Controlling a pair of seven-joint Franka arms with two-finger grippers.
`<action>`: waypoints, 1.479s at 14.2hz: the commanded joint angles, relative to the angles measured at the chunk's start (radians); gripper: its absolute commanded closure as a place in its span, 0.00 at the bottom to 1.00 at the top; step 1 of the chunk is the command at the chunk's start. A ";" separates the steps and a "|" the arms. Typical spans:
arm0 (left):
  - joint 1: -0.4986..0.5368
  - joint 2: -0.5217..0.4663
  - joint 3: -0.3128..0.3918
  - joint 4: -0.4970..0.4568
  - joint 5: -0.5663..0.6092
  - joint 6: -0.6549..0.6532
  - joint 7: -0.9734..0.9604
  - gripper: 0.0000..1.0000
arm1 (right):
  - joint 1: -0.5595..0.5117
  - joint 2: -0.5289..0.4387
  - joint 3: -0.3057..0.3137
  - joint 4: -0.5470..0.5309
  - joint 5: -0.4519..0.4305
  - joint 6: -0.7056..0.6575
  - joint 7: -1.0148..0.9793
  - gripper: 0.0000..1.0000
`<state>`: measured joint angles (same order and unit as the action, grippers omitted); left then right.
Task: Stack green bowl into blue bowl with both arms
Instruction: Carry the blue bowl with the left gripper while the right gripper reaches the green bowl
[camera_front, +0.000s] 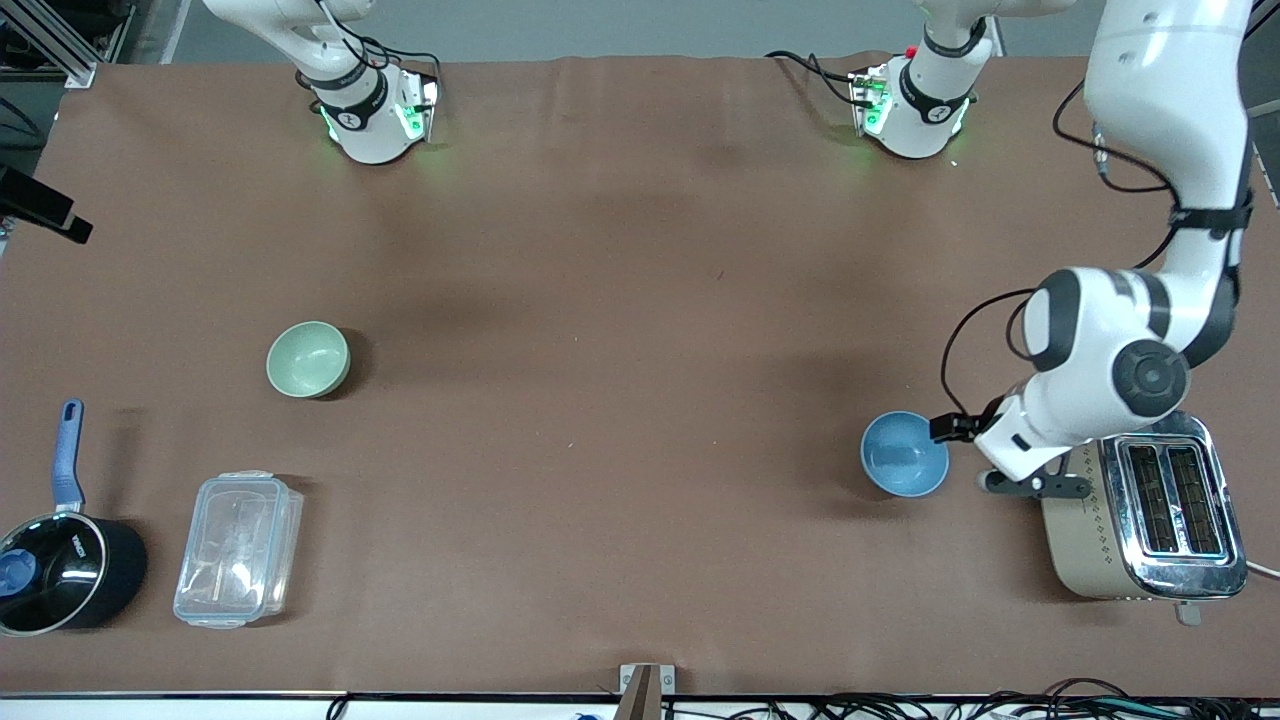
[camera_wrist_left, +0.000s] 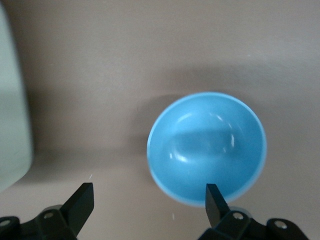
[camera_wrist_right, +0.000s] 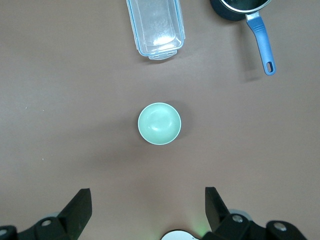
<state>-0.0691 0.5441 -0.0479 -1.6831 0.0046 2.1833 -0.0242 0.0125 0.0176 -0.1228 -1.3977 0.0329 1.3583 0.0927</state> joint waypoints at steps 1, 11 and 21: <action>-0.002 0.058 0.000 0.017 -0.005 0.048 -0.013 0.20 | 0.000 0.002 0.000 0.009 -0.001 -0.008 -0.007 0.00; -0.005 0.105 -0.029 0.028 -0.027 0.061 -0.016 1.00 | 0.000 0.002 -0.003 -0.125 -0.004 0.046 -0.011 0.00; -0.313 0.158 -0.208 0.198 -0.037 0.021 -0.643 1.00 | -0.017 -0.005 -0.063 -0.952 -0.044 0.982 -0.136 0.00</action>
<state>-0.3285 0.6494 -0.2683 -1.5325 -0.0166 2.2182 -0.5908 0.0063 0.0538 -0.1673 -2.1767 0.0039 2.1702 -0.0002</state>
